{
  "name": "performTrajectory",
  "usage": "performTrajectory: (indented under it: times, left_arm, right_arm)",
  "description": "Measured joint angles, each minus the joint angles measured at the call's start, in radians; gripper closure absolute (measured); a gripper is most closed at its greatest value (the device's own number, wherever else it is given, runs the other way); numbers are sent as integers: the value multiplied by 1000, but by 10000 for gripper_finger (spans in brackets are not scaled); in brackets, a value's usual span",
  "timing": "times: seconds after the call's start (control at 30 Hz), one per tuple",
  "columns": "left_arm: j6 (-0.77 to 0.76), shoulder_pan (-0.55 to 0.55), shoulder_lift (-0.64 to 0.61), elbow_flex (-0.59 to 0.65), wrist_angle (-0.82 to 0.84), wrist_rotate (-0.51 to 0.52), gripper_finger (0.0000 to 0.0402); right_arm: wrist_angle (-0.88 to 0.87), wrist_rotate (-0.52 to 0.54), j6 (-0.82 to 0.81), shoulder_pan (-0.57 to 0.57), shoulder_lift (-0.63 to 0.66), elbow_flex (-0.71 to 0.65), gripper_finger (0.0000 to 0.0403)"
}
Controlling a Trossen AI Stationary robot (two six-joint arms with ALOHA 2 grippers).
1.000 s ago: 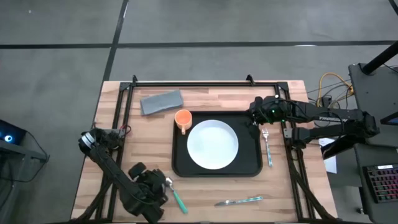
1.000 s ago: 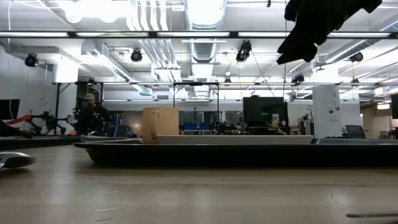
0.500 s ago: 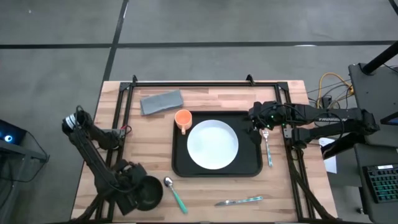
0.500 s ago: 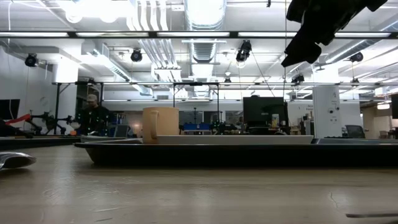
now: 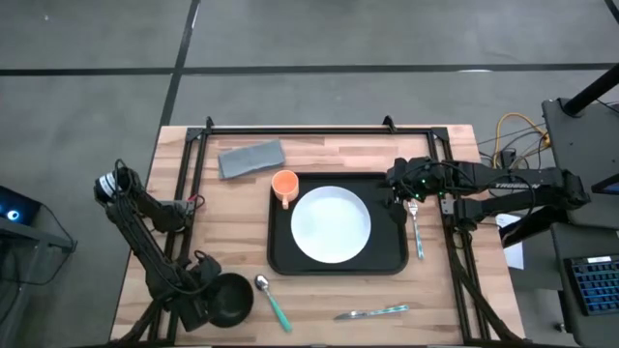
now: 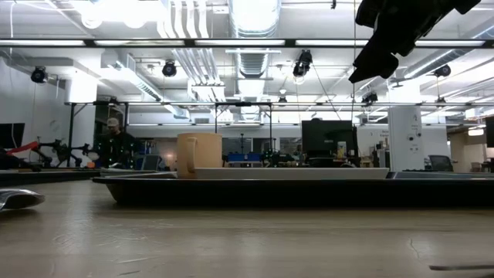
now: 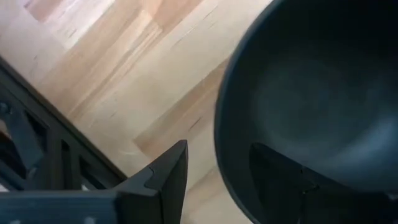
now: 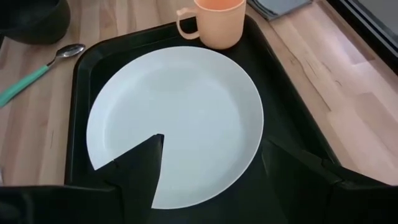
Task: Set up tray
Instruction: Put the black bowl on top of the white plate on the black tray
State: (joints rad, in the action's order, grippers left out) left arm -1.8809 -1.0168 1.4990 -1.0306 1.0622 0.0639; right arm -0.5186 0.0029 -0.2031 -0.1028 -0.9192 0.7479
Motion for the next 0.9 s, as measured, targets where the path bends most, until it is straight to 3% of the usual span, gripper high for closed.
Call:
performTrajectory:
  times: [0.2, 0.4, 0.53, 0.73, 0.9]
  left_arm:
    - [-41, 1, 0, 30, -44, -4, 265]
    - [-95, 5, 1, 38, -56, -9, 382]
    - [-98, 36, 1, -12, -45, 42, 399]
    - [113, 186, 1, -216, 146, 123, 400]
    - [407, 413, 0, -370, 257, 146, 401]
  right_arm:
    - [0, 0, 5, 0, 0, 0, 144]
    - [2, 0, 5, 0, 1, 0, 152]
    - [13, 0, 5, 0, 1, 0, 157]
    - [36, 0, 1, 0, 1, 0, 161]
    - [32, 0, -3, 0, 2, 0, 162]
